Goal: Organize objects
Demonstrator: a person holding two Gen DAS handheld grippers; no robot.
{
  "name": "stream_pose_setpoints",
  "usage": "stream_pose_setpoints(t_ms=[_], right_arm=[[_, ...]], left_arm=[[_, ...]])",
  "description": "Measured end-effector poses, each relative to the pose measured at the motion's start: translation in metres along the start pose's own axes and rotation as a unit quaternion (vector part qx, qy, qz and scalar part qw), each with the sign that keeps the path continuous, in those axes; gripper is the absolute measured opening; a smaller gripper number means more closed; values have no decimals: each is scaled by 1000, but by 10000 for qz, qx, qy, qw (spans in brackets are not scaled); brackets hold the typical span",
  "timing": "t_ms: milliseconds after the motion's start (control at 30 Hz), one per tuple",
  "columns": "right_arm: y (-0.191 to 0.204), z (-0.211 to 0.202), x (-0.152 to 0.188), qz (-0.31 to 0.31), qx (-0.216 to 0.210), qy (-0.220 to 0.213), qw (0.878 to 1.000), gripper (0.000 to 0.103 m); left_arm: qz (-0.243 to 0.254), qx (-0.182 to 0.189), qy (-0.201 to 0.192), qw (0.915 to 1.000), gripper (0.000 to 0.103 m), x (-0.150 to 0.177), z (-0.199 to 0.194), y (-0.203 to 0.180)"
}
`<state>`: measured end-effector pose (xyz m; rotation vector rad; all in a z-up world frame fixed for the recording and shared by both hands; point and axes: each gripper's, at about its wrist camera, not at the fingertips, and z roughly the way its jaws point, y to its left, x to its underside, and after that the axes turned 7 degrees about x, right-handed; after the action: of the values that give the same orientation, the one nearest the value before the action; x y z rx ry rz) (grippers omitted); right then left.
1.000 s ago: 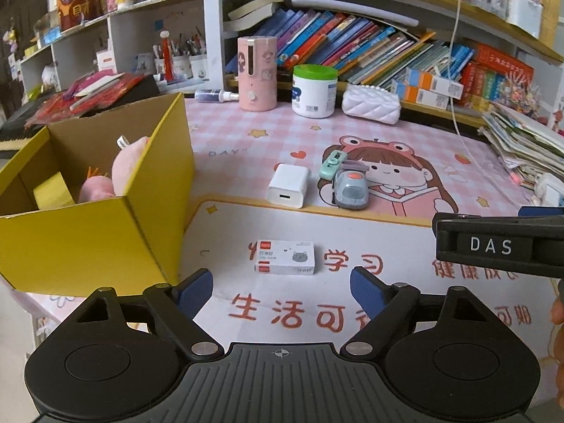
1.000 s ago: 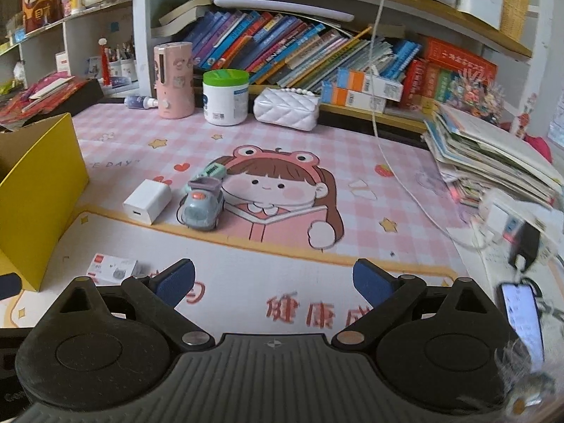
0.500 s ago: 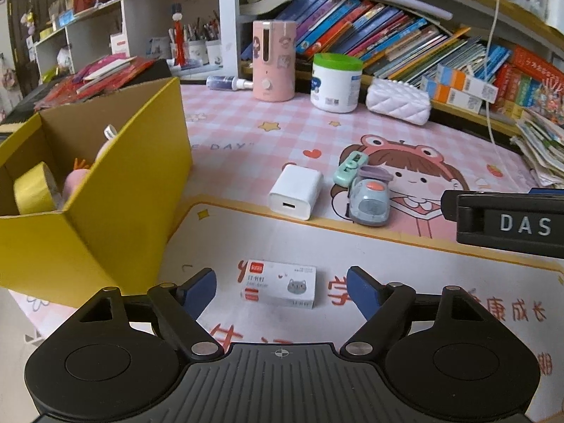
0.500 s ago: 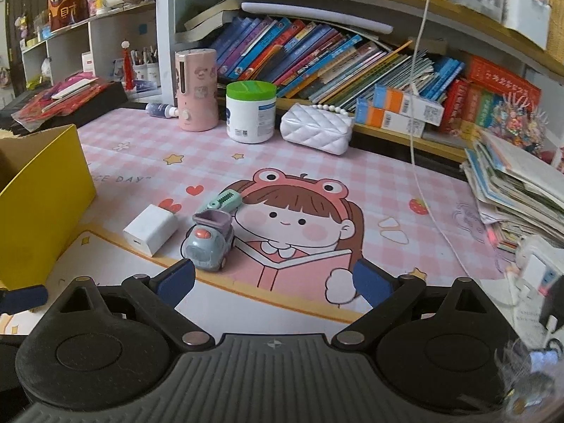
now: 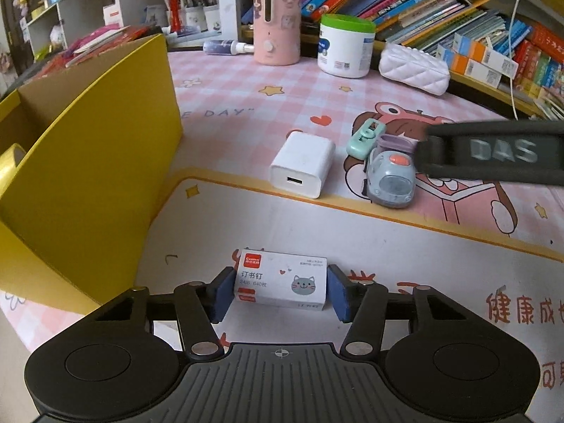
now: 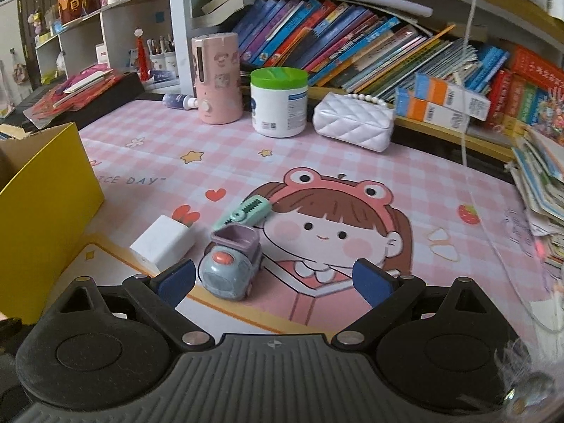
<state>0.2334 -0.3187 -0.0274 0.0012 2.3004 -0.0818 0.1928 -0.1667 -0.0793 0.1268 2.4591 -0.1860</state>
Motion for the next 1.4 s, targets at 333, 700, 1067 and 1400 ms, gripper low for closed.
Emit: stream_pose_setpoints(t_ms=[333,700,1067,1400], right_arm=[[14,55,-11,24,-136,606,9981,80],[19,68,-14,99,-424,741,9963,40],[-8,-10,0,367,-233,415,9982,40],[10,-88,37,488,64,219,9985,40]], left_arm=[[85,71,-198,9997,53,-6,-22,0],[300,171,-496,9982,53,-5,-48,-5],[188,428,-876,9951,53,2,-74,2],[245,746,-1244,9891,53,21,-116,29]])
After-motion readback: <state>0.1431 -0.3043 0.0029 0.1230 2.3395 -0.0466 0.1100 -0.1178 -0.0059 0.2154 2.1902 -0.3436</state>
